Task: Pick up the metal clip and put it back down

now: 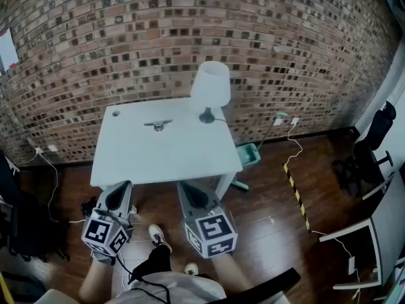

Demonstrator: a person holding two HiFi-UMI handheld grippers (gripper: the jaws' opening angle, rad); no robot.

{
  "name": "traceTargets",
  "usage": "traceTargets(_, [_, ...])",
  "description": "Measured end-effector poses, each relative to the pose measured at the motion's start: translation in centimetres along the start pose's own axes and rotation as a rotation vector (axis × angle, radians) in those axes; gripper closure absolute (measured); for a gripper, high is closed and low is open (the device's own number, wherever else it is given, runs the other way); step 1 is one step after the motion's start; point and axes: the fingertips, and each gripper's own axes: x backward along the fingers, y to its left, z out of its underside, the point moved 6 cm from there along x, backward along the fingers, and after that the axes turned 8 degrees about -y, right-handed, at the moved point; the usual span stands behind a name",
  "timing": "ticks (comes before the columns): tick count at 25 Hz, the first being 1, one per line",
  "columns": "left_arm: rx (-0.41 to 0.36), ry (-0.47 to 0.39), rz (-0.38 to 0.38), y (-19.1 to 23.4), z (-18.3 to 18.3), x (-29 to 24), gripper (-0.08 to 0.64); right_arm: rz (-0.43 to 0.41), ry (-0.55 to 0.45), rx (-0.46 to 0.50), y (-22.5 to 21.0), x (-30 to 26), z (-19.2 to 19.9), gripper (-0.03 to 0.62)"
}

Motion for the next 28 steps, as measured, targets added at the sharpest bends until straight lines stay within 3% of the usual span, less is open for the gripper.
traceTargets(8, [-0.004,-0.005,-0.067,-3.4,-2.6,5.6,0.558,-0.003,-0.053,0.001,2.7,6.2,-1.5,0.607])
traceTargets(11, [-0.001,-0.002,-0.061,-3.5,-3.1,6.4,0.558,-0.003,-0.093,0.007,3.5,6.5,-2.5,0.607])
traceTargets(17, [0.009,-0.011,-0.061,-2.8,-3.5,7.8,0.557,-0.021,-0.063,-0.05,5.2,6.0,-2.1,0.607])
traceTargets(28, [-0.007,-0.015,-0.006,-1.5,-3.2,7.1,0.557,0.026,-0.075,-0.001,6.3,4.2,-2.4,0.607])
